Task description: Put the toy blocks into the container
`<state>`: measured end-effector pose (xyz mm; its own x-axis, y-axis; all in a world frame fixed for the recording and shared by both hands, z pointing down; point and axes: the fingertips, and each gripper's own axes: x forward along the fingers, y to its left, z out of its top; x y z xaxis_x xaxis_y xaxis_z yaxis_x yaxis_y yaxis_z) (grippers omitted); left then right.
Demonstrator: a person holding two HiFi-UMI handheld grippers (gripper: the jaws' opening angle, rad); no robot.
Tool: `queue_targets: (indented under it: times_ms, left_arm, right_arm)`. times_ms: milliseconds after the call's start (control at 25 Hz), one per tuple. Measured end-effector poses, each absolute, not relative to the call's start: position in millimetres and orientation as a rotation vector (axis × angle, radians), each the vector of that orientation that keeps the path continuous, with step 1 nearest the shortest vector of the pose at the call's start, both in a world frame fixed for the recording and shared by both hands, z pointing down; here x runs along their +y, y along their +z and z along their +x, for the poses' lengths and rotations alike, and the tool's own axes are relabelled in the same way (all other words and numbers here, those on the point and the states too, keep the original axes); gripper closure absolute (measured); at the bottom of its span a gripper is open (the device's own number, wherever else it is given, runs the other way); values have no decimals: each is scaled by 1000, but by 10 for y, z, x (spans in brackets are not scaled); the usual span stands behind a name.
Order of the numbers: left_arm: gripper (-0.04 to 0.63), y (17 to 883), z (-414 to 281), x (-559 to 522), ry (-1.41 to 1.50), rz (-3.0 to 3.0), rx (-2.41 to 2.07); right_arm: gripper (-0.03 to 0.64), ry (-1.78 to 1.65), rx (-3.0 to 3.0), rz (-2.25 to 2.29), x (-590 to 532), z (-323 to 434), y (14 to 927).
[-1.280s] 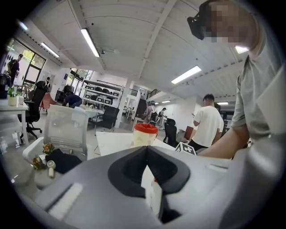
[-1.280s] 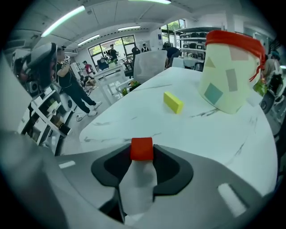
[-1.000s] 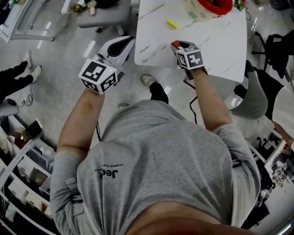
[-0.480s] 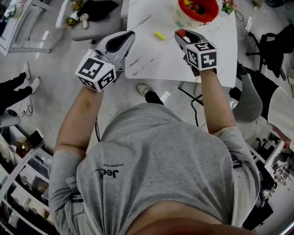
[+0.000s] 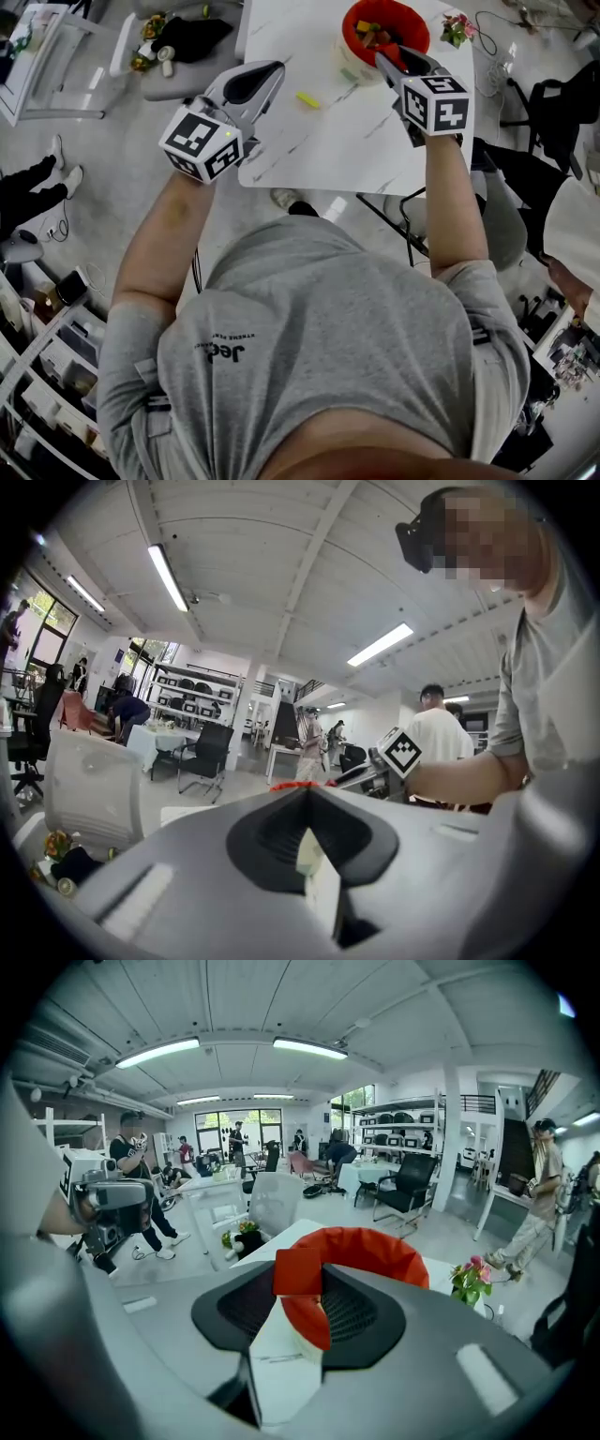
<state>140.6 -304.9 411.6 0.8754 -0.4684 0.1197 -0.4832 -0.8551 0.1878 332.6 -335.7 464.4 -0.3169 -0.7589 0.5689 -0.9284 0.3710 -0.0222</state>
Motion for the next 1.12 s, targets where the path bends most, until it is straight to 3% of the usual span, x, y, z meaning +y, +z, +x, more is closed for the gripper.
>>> queue_targets:
  times_ms: [600,680,720,1120]
  left_arm:
    - [538,4019,1742,-3394,91,2838,-732]
    - [538,4035,1733,-3405,94,2837,-734]
    - [538,4041,1725,-3407,95,2835,-736]
    - [538,4060,1596,-3374,81,2822,-759]
  right_arm:
    - [459,417,-2148,1439,-3901,3699,4564]
    - [316,417,-2173,1448,-3947,3683,4536]
    - [296,416,-2184,1456,-3962,3676,4511]
    - [284,464,-2350,1357,-3731,3217,4325]
